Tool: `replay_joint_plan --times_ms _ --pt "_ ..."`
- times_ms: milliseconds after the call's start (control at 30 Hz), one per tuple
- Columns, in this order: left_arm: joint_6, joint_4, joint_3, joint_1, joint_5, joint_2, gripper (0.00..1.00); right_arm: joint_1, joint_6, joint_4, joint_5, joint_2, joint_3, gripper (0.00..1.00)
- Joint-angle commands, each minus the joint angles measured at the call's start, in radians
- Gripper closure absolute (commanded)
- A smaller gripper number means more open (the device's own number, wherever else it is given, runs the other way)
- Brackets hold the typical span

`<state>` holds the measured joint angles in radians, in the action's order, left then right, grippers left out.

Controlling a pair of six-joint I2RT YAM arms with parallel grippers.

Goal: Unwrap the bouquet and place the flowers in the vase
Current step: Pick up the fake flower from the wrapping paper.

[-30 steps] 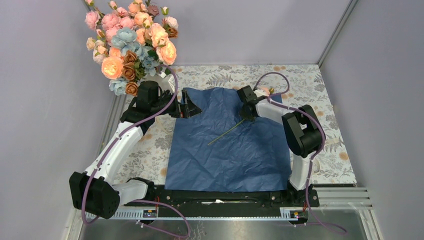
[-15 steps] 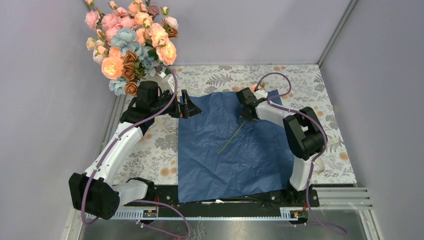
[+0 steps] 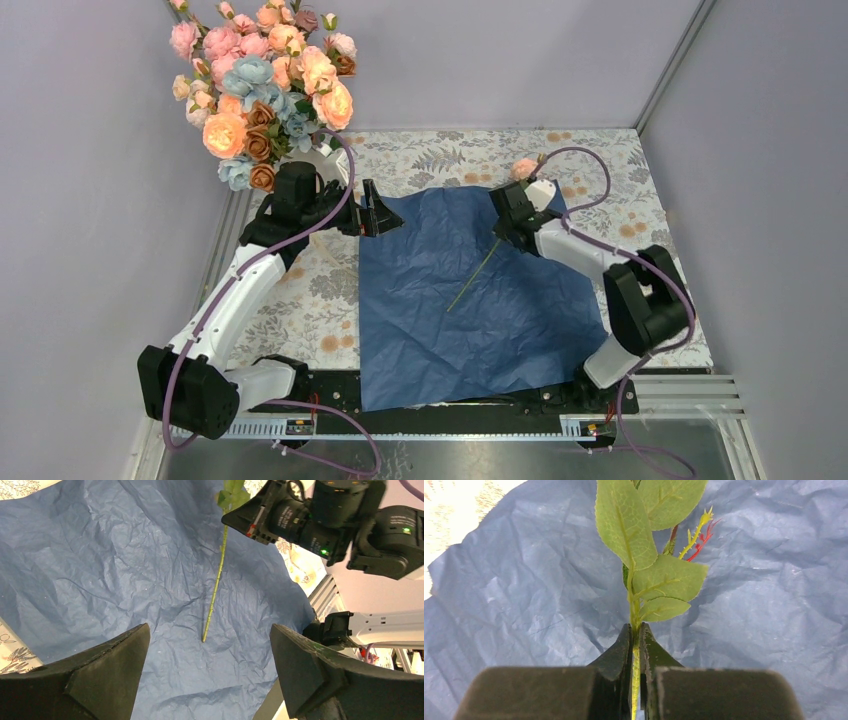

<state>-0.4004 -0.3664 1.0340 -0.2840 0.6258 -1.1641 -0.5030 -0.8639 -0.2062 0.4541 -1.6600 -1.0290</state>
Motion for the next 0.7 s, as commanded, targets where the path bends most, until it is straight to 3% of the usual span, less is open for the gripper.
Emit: replay_joint_plan --times_ms 0,200,367,533,667 --pt "0.001 0.038 0.024 0.000 0.006 0.015 0.03 -0.006 0.056 0.050 0.066 0.143 0.041 1.00" --pt "0.009 0.065 0.011 -0.013 -0.001 0.033 0.04 -0.006 0.172 0.097 -0.010 0.364 0.143 1.00" --pt "-0.002 0.118 -0.009 -0.039 0.010 0.056 0.04 -0.006 0.254 0.190 -0.202 0.517 0.243 1.00" --pt "-0.118 0.246 -0.077 -0.124 -0.029 0.111 0.04 -0.019 0.340 0.305 -0.509 0.653 0.306 1.00" --pt "-0.291 0.448 -0.146 -0.251 -0.101 0.145 0.04 -0.057 0.365 0.339 -0.643 0.743 0.324 1.00"
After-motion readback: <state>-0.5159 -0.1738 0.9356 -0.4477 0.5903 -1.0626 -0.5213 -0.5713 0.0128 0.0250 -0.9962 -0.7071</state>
